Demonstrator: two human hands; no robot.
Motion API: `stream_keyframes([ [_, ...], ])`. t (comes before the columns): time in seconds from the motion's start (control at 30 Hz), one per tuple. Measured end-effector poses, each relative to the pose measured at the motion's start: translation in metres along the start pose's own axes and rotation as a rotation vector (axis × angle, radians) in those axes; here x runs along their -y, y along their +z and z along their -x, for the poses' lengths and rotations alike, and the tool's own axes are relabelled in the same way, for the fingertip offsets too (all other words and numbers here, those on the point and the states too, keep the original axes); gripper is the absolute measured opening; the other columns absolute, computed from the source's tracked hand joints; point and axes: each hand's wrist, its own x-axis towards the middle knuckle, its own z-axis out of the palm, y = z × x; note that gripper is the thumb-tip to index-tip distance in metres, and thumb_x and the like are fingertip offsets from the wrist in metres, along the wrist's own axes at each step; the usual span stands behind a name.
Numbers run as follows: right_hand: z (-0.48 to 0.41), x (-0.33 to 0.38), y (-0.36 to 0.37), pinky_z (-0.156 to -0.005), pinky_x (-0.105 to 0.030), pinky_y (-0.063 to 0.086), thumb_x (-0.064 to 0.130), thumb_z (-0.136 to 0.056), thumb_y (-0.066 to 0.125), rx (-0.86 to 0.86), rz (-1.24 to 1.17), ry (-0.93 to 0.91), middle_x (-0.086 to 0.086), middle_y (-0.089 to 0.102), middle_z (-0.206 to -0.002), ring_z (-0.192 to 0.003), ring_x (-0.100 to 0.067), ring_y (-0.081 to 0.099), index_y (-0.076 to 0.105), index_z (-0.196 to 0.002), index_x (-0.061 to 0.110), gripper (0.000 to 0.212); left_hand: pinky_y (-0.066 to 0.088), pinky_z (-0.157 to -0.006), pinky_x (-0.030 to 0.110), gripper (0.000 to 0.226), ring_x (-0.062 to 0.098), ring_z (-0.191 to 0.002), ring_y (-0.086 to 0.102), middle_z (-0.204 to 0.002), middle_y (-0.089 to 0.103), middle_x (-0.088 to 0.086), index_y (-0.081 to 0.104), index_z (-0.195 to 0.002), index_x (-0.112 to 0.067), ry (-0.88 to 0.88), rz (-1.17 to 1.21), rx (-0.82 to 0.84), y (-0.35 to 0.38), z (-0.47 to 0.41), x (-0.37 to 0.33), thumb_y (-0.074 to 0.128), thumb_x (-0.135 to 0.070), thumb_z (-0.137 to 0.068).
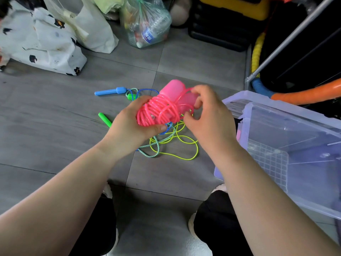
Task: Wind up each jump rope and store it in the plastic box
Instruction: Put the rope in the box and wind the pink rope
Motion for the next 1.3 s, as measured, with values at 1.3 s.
stream_keyframes([
  [1.3, -0.011, -0.008, -0.018, -0.044, -0.027, 0.046, 0.0, -0.078, 0.063, 0.427, -0.587, 0.172, 0.001, 0.053, -0.077, -0.051, -0.011, 0.057, 0.047, -0.102, 0.027, 0.039, 0.039, -0.037, 0.012, 0.043, 0.0, -0.037, 0.048, -0.055, 0.059, -0.01, 0.053, -0.103, -0.022, -0.171, 0.258, 0.128, 0.001, -0.002, 0.008, 0.077, -0.015, -0.068],
])
